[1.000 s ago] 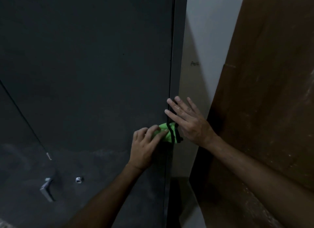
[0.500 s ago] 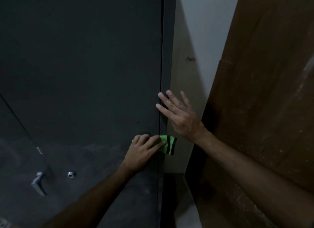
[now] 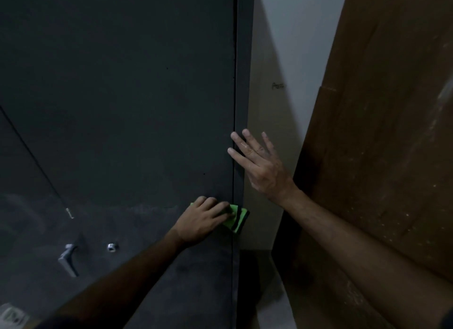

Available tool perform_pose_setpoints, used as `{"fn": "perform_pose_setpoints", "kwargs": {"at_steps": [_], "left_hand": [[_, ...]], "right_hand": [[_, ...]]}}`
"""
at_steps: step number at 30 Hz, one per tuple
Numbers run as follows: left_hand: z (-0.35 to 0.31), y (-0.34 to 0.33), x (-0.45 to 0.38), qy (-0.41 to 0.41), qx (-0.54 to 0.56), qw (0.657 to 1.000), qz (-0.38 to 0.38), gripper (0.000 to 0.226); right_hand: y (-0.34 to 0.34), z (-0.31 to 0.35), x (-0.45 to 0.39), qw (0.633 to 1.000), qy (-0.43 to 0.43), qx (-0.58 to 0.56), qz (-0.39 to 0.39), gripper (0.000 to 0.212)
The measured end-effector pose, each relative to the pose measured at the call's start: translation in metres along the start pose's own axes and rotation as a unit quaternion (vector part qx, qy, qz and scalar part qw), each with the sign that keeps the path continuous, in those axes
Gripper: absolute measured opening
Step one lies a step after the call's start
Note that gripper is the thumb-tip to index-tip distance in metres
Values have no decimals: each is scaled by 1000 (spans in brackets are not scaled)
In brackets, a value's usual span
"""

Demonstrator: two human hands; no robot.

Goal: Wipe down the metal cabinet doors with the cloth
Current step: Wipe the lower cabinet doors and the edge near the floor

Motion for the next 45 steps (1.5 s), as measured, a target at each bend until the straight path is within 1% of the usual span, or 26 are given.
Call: {"fn": "perform_pose_setpoints", "kwargs": {"at_steps": [1, 4, 5, 6, 7, 10, 11, 13, 17, 19, 23, 24, 26, 29, 30, 31, 34, 35, 36, 37, 39, 40, 41, 43, 44, 45], "left_hand": [[5, 5, -3, 25, 10, 1000, -7, 43], [23, 18, -11, 180, 89, 977, -71, 45], [24, 19, -10, 212, 112, 966, -94, 46], [22, 17, -8, 216, 117, 963, -107, 47], [16, 13, -5, 192, 107, 971, -99, 47], [-12, -13, 9, 41, 56, 998, -3, 52], [-16, -19, 14, 28, 47, 998, 21, 53], [-12, -22, 14, 61, 57, 996, 13, 54], [19, -6, 3, 199, 105, 967, -123, 50], [25, -5, 1, 207, 110, 961, -145, 50], [-5, -30, 22, 30, 35, 998, -49, 44], [-7, -35, 26, 15, 28, 999, -34, 43], [-3, -38, 26, 50, 46, 996, -55, 46], [5, -39, 25, 180, 99, 970, -130, 47], [2, -42, 27, 189, 101, 966, -148, 48], [-3, -47, 29, 170, 89, 970, -148, 50], [-28, -62, 36, 37, 22, 996, -80, 53], [-27, -64, 37, 24, 12, 997, -75, 52], [-24, -64, 36, 41, 9, 995, -85, 51], [-19, -64, 33, 89, 19, 989, -112, 50], [-15, -65, 30, 211, 73, 960, -171, 49], [-24, -70, 29, 230, 96, 951, -185, 53], [-38, -77, 28, 206, 91, 956, -186, 58], [-67, -91, 29, 73, 18, 990, -123, 63], [-71, -95, 33, 27, -13, 994, -109, 58], [-66, -94, 35, 26, -21, 992, -120, 52]], "right_hand": [[0, 1, 0, 1000, -3, -1, -3, 55], [-3, 2, 1, 1000, -12, -7, -5, 60], [-4, 3, 1, 1000, -14, -7, -5, 61], [-5, 4, 1, 1000, -16, -6, -5, 62], [-6, 4, 1, 1000, -17, -6, -7, 62], [-11, 5, 3, 1000, -24, -6, -14, 59], [-14, 6, 5, 999, -27, -2, -17, 59], [-21, 8, 7, 999, -30, 4, -27, 59], [-32, 13, 7, 997, -49, 1, -53, 61], [-36, 19, 8, 997, -55, 0, -56, 61], [-42, 31, 16, 997, -49, -7, -59, 54], [-44, 33, 20, 997, -45, -6, -59, 53], [-48, 36, 28, 997, -41, -11, -59, 51], [-55, 36, 40, 998, -29, -13, -54, 50], [-56, 35, 42, 998, -22, -10, -54, 49], [-58, 33, 42, 998, -14, -7, -57, 47], [-61, 30, 41, 998, 2, 2, -67, 38], [-63, 29, 42, 998, 9, 3, -70, 37], [-65, 29, 42, 997, 19, 4, -73, 36], [-67, 29, 42, 996, 29, 7, -79, 36], [-73, 28, 40, 995, 39, 19, -95, 35], [-74, 29, 41, 994, 38, 21, -103, 35], [-75, 29, 42, 993, 35, 23, -111, 35], [-78, 30, 44, 992, 29, 27, -117, 37], [-79, 32, 45, 993, 27, 26, -115, 37], [-81, 34, 46, 993, 25, 24, -111, 38]]}}
Point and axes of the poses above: each hand's wrist, its own x-axis away from the middle knuckle, its own y-axis out of the back of the hand, z = x × y, the point moved 4 cm from there along -x, towards the middle knuckle, and after that the axes turned 12 degrees about z, right-handed, at the moved point
